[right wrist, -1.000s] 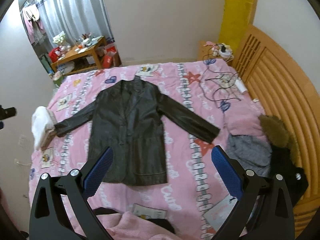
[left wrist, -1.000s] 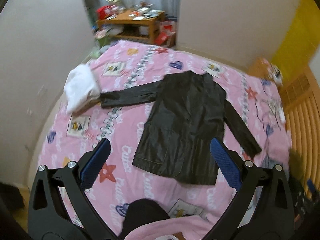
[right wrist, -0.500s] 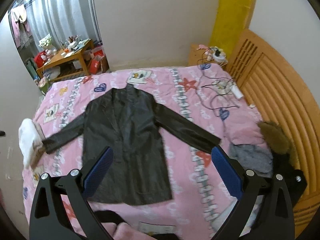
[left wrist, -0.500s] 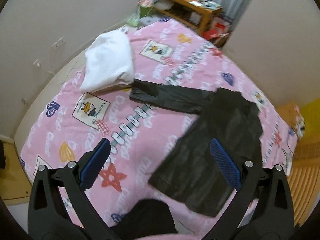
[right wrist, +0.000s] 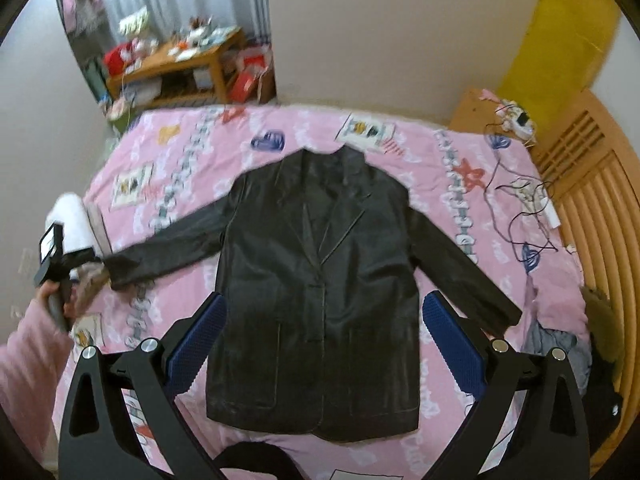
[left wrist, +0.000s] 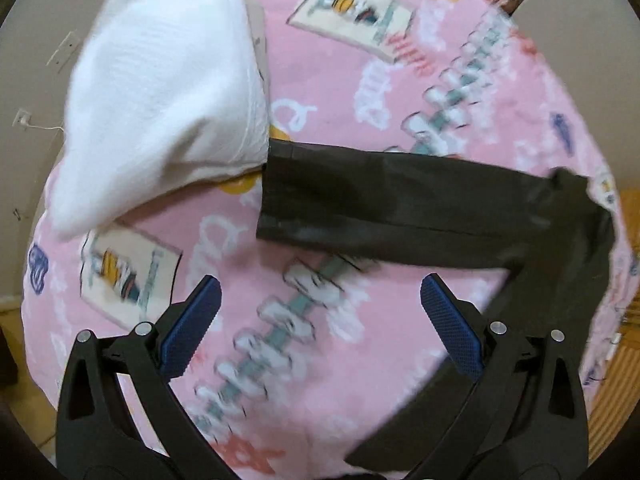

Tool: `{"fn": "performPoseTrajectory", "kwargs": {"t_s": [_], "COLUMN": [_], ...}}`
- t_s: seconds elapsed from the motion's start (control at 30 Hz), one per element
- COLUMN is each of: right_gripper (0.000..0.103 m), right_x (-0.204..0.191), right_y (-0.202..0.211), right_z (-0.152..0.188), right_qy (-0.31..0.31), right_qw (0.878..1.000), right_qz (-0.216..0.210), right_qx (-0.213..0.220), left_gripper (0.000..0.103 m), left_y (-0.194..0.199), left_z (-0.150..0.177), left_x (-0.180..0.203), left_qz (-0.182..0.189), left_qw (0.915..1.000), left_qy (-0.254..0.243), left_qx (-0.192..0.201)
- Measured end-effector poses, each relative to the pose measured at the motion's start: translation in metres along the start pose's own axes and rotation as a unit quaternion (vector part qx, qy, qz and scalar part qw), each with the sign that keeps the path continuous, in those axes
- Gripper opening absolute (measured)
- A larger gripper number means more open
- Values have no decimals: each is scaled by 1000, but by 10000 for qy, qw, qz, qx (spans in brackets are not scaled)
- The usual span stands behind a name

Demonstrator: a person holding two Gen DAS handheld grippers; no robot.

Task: Fold large clothes
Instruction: 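Close the left tool on the jacket sleeve cuff, then lift the sleeve with the left tool and fold it across the jacket body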

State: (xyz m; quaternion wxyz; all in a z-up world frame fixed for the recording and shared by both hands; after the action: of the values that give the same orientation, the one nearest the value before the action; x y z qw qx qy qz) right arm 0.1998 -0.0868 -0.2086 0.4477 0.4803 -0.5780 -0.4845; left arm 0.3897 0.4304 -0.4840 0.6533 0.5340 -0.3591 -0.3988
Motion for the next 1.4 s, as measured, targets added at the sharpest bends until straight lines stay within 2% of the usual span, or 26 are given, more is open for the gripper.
{"fn": "performPoseTrajectory", "kwargs": {"t_s": [0.1,0.2,0.27,0.33,0.37,0.4,0.43,0.47,0.57,0.6,0.8,0.97,1.07,1.23,1.27,1.4], "right_gripper": [95,95,95,95,95,95,95,95,95,95,95,95,95,95,95,95], "right_x": [-6,-11,-11,-13,-16,-16,-19,-22,-31,-33,-34,-31,-25,-12,-8,12], "right_y": [-24,-37,-42,-44,-44,-43,-42,-40,-34,-32,-25,-20,-15,1,5,11], "right_z": [1,2,0,-2,-3,-5,-6,-6,-7,-7,-5,3,10,20,22,29], "right_qy": [-19,-33,-104,-143,-137,-129,-107,-86,4,16,-102,-259,-375,-579,-613,-685], "right_qw": [9996,9990,9988,9985,9984,9984,9984,9984,9985,9986,9990,9992,9989,9979,9977,9966], "right_qz": [22,238,241,301,349,396,435,431,488,491,433,317,259,166,139,131], "right_qx": [-268,-381,-408,-431,-412,-378,-352,-342,-255,-208,-90,10,67,220,270,443], "left_gripper": [98,97,97,87,73,55,44,35,11,8,0,0,0,0,0,0], "left_y": [-43,-78,-95,-112,-116,-119,-121,-123,-123,-122,-87,-52,-32,27,44,76], "left_z": [-35,-57,-66,-73,-75,-76,-77,-78,-75,-74,-53,-27,-20,11,19,32], "left_x": [-11,-26,-37,-46,-47,-46,-44,-38,-23,-22,-17,5,8,52,67,96], "left_qz": [-248,-325,-109,56,119,139,105,75,-457,-521,-173,76,287,552,659,822], "left_qw": [9994,9979,9969,9950,9947,9948,9951,9955,9966,9964,9996,9992,9981,9906,9865,9793], "left_qy": [130,406,567,737,758,738,695,581,178,134,101,-355,-452,-996,-1221,-1532], "left_qx": [-183,-390,-527,-665,-686,-681,-700,-740,-664,-652,-189,165,299,757,869,1036]}}
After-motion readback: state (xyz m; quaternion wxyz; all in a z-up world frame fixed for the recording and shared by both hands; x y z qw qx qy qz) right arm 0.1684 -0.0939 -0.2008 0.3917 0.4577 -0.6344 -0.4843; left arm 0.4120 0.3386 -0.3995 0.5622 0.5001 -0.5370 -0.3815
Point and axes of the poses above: each gripper's, at about its wrist camera, not at the fingertips, and y roughly against the way its jaws point, x to its right, z to its underside, the point moved 1 cm from there along -y, roughly the way its jaws point, and after that the axes turned 14 degrees about -x, right-handed, at the moved point
